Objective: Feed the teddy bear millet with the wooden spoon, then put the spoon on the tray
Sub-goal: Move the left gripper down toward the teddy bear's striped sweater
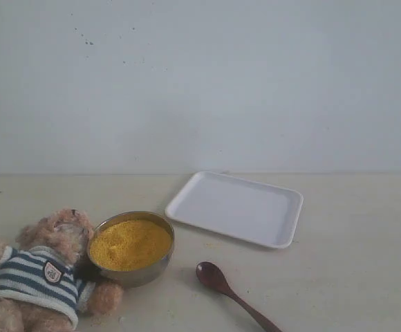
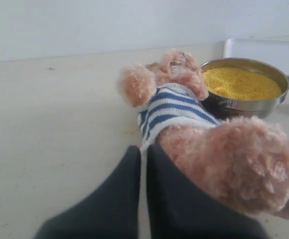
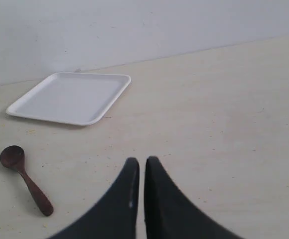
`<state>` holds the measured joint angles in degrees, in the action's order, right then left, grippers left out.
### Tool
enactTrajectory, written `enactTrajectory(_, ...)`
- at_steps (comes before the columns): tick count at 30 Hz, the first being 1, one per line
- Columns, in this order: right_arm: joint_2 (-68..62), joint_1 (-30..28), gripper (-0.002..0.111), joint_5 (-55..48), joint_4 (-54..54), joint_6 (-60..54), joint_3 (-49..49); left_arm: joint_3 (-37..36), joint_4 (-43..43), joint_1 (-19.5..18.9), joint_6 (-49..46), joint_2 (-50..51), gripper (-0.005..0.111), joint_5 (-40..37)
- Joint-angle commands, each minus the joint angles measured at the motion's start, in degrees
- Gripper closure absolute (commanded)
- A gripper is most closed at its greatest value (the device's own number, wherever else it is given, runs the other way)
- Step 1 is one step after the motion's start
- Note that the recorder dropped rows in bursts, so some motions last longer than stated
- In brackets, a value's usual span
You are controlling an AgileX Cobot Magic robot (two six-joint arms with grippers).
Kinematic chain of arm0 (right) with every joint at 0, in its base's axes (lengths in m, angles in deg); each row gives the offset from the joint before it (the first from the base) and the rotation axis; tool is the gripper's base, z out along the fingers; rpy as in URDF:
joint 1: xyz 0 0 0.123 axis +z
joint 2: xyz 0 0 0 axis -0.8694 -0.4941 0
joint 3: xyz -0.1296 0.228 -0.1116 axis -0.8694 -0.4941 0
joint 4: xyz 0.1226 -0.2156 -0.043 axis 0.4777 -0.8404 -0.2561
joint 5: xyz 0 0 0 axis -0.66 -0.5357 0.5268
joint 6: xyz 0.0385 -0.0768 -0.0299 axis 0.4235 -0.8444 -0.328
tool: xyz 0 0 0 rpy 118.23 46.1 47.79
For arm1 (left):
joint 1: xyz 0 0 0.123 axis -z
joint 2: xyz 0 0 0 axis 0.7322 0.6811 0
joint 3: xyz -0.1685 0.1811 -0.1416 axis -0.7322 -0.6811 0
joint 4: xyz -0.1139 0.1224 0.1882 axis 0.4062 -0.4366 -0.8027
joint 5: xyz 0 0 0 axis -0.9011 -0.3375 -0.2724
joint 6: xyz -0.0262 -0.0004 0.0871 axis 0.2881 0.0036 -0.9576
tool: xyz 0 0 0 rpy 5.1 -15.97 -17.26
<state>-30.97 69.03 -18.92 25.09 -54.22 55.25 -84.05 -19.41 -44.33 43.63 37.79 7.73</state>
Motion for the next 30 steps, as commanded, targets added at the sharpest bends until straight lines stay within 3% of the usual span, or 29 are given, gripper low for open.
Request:
enactTrajectory(1, 0.12, -0.06, 0.104, 1.11, -0.1, -0.4, -0.2, 0.0, -0.23, -0.28, -0.48, -0.22, 0.103, -0.19)
enactTrajectory(8, 0.12, -0.06, 0.104, 1.11, -0.1, -0.4, -0.2, 0.0, -2.76, -0.28, -3.14, -0.22, 0.103, 3.39)
enactTrajectory(10, 0.12, -0.06, 0.104, 1.11, -0.1, -0.4, -0.2, 0.0, 3.9, -0.18, 0.28, -0.22, 0.103, 8.87)
enactTrajectory(13, 0.12, -0.06, 0.104, 1.11, -0.1, -0.4, -0.2, 0.0, 21.3, -0.18, 4.94, -0.22, 0.103, 13.33)
enactTrajectory(19, 0.12, -0.06, 0.104, 1.11, -0.1, -0.4, -0.2, 0.0, 32.5, -0.18, 5.59, -0.22, 0.103, 22.25)
enactTrajectory(21, 0.12, -0.06, 0.104, 1.11, -0.1, -0.4, -0.2, 0.0, 32.34, -0.18, 5.59, -0.22, 0.103, 24.63)
enactTrajectory(24, 0.12, -0.06, 0.104, 1.11, -0.1, -0.4, -0.2, 0.0, 32.34, -0.18, 6.75, -0.22, 0.103, 36.15)
enactTrajectory(26, 0.12, -0.06, 0.104, 1.11, -0.1, -0.4, -0.2, 0.38, 31.36, -0.18, 20.28, -0.22, 0.103, 48.54)
enactTrajectory(28, 0.12, -0.06, 0.104, 1.11, -0.1, -0.4, -0.2, 5.53, 21.43, -0.18, 32.0, -0.22, 0.103, 58.43)
enactTrajectory(30, 0.12, -0.06, 0.104, 1.11, -0.1, -0.4, -0.2, 13.19, 8.08, -0.18, 29.82, 3.55, 0.103, 59.71)
